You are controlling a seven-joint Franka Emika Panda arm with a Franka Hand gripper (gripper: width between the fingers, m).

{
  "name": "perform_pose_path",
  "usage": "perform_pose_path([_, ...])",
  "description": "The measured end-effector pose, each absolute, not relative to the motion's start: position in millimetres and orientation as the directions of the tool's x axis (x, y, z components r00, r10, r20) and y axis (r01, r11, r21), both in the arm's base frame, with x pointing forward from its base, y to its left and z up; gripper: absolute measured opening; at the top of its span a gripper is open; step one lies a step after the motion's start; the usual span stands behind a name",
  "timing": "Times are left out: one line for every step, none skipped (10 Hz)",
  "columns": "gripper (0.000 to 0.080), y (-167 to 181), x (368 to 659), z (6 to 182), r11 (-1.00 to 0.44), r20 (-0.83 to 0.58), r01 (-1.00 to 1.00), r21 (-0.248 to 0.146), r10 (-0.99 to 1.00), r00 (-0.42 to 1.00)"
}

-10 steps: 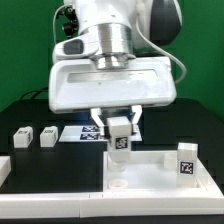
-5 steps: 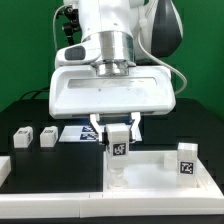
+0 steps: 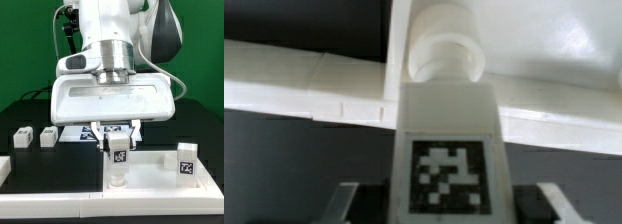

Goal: Assemble square table

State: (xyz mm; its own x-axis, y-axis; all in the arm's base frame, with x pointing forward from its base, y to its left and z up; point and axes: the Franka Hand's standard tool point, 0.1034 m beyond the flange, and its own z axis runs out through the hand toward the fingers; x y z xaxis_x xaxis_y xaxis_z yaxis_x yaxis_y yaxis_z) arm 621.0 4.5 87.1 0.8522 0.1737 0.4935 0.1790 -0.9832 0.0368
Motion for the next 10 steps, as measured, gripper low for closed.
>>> perform_pose_path([0.0292,4.4,620.4,85.7,-0.983,0.492,0.179,0.036,0.173,0.853])
perform_pose_path([0.0292,4.3,619.6,83.5,-0.983,0.489,0.179,0.035,0.173,0.855])
perform_pose_path([0.0292,4.5,618.7,81.3,-0.983,0.486,0.179,0.034,0.173,0.857])
perform_pose_path([0.0292,4.5,618.4,80.5,-0.983,0.485,0.179,0.033,0.172,0.858])
perform_pose_path([0.0302,4.5,618.4,80.4,-0.983,0.485,0.179,0.033,0.172,0.858])
perform_pose_path([0.0302,4.5,618.4,80.4,-0.983,0.484,0.179,0.033,0.172,0.858])
perform_pose_path([0.0483,4.5,618.3,80.4,-0.983,0.484,0.179,0.033,0.172,0.858])
perform_pose_path([0.0605,4.5,618.3,80.4,-0.983,0.484,0.179,0.033,0.172,0.858])
perform_pose_path([0.0605,4.5,618.3,80.4,-0.983,0.484,0.179,0.033,0.172,0.858])
perform_pose_path([0.0640,4.5,618.3,80.4,-0.983,0.484,0.179,0.033,0.172,0.858])
